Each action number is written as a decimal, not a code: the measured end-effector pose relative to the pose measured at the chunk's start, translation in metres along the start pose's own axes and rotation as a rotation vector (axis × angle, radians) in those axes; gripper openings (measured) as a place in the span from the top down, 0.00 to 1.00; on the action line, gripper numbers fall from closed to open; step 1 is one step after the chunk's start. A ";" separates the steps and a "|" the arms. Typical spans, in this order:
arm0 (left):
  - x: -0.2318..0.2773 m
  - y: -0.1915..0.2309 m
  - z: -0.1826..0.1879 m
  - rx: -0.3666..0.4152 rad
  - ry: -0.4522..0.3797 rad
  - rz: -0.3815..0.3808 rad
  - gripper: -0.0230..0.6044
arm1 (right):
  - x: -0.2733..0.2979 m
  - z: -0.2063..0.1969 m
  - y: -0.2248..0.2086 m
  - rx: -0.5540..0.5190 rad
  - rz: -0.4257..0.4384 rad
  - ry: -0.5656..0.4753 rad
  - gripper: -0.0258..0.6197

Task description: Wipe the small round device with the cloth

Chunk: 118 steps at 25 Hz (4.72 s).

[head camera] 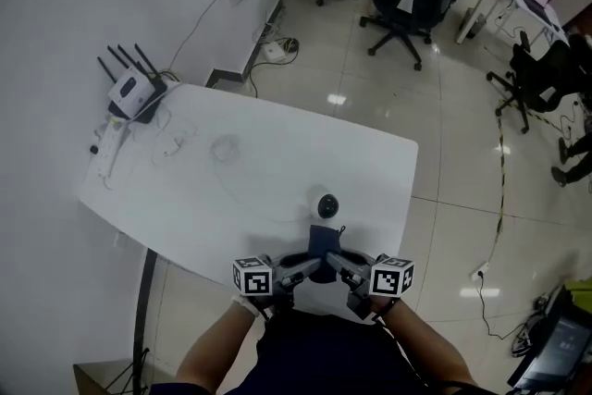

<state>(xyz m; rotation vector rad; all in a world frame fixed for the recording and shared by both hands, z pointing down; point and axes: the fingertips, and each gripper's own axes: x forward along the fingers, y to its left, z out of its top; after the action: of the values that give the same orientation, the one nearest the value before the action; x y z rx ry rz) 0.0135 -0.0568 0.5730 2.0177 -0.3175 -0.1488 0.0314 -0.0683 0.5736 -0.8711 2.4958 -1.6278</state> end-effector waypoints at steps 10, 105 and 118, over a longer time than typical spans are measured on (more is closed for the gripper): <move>0.046 -0.078 0.046 0.056 0.067 -0.270 0.86 | -0.045 0.056 0.012 0.152 0.137 -0.204 0.48; 0.031 0.024 0.075 0.515 0.027 0.465 0.83 | -0.012 0.105 -0.002 -0.561 -0.374 -0.118 0.84; 0.036 0.033 0.067 0.498 0.076 0.455 0.83 | -0.023 0.082 -0.044 -0.361 -0.410 -0.139 0.84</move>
<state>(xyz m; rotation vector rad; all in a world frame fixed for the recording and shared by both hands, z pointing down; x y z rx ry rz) 0.0269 -0.1391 0.5732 2.3674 -0.8172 0.3217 0.0963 -0.1390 0.5682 -1.5648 2.6797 -1.1448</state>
